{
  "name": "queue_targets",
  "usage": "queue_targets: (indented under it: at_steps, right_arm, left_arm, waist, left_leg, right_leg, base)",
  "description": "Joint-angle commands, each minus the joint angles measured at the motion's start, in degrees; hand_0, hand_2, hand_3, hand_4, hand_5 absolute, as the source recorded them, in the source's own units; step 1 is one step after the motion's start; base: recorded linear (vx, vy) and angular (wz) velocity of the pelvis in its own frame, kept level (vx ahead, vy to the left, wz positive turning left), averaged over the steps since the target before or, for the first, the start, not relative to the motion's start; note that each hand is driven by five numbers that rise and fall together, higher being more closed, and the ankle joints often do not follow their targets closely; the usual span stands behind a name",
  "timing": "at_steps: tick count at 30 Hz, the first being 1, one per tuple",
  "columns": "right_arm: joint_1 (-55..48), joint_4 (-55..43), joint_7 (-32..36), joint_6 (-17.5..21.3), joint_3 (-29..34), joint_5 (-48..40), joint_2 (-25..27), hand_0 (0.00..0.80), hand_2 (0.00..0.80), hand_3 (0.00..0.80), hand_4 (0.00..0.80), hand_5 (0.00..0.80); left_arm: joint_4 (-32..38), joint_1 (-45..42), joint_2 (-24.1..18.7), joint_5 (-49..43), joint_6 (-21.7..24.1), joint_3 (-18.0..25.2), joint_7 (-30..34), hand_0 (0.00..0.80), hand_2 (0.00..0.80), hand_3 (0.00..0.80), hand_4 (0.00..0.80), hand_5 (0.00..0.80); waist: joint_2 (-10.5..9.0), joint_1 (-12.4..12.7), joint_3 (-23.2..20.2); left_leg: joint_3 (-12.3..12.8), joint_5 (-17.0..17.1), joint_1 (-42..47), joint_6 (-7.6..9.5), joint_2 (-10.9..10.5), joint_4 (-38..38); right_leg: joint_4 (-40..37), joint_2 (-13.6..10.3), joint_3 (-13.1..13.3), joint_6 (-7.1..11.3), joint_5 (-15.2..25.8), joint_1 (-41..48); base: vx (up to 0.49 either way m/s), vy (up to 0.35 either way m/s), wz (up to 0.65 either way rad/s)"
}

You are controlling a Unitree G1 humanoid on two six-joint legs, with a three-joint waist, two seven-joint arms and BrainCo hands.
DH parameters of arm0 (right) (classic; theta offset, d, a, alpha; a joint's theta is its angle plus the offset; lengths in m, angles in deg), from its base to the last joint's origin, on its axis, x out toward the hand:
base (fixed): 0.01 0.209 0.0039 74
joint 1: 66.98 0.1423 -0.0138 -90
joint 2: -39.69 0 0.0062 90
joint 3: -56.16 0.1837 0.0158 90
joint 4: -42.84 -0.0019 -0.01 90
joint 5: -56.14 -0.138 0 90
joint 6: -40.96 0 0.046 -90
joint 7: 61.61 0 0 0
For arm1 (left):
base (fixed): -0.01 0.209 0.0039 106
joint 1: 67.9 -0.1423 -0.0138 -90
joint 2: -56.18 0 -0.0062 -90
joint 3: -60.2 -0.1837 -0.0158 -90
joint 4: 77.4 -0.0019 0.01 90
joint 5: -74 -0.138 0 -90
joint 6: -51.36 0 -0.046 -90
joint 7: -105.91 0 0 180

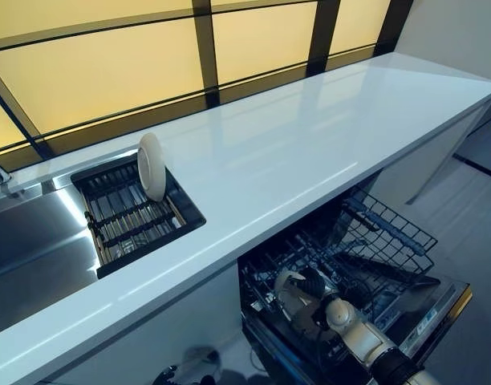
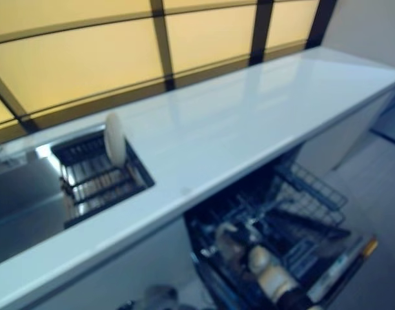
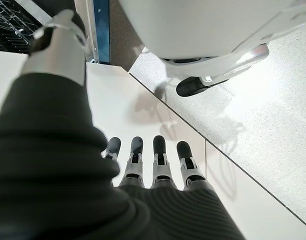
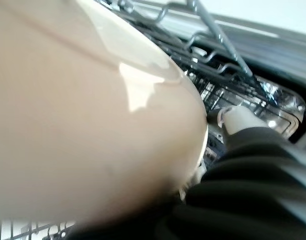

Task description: Take plates into dishwasher

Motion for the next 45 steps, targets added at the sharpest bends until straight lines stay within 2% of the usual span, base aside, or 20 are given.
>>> queue_targets:
  at_steps: [1,19,30,39,45]
  right_arm:
    - [2.2,-0.3,0.9,0.5,-2.9,-0.6,-1.3,0.8,0.8,0.8,0.8,0.8]
    - [0.3,-4.2,7.3,-0.3,-6.9,-5.9,-3.9,0.8,0.8,0.8,0.8,0.8]
    - [-0.7,-7.0,8.5,-3.1,-8.5,-12.0,-5.0,0.8,0.8,0.8,0.8,0.8]
    - [-1.3,-9.8,11.2,-4.4,-9.3,-13.0,-4.4,0.8,0.8,0.8,0.8,0.8]
    - [-1.9,-11.2,15.3,-5.2,-9.7,-12.3,-3.9,0.8,0.8,0.8,0.8,0.8]
  left_arm:
    - [0.7,2.4,-0.3,-2.7,0.3,-2.8,0.1,0.0,0.0,0.0,0.0,0.0]
    - [2.2,3.7,0.1,-1.5,-1.0,-3.4,-0.7,0.0,0.0,0.0,0.0,0.0]
    - [2.6,4.3,0.6,-0.4,-1.3,-4.0,-1.7,0.0,0.0,0.0,0.0,0.0]
    - [2.8,4.6,0.2,0.4,-2.0,-4.1,-1.9,0.0,0.0,0.0,0.0,0.0]
    - [2.4,4.2,0.2,0.4,-2.0,-3.8,-1.9,0.0,0.0,0.0,0.0,0.0]
  waist:
    - [-1.61,0.2,0.3]
    - [-1.5,-0.2,1.0]
    - [-1.49,-0.6,1.5]
    - [-1.62,-0.9,1.3]
    - [-1.96,-0.8,0.7]
  left_leg:
    - [-1.2,2.1,-4.4,0.07,-1.7,1.3]
    - [-0.8,2.9,-3.7,0.1,-1.8,-1.0]
    - [-0.5,2.7,-4.0,0.03,-1.8,-0.9]
    - [-0.3,2.8,-3.7,-0.18,-1.5,-0.8]
    - [-0.2,3.0,-3.2,-0.24,-1.4,-1.0]
  right_leg:
    - [5.8,-3.1,2.3,0.1,2.3,-6.1]
    - [6.2,-2.9,2.2,0.07,2.2,-7.1]
    - [6.4,-3.0,2.2,-0.11,2.0,-7.7]
    - [6.4,-2.9,2.1,-0.27,1.9,-7.5]
    - [5.9,-2.7,2.0,-0.32,1.9,-6.6]
  base:
    - [-0.011,0.017,0.07]
    - [-0.003,0.003,0.01]
    - [-0.003,0.0,0.0]
    - [0.0,0.0,0.0]
    - [0.0,0.0,0.0]
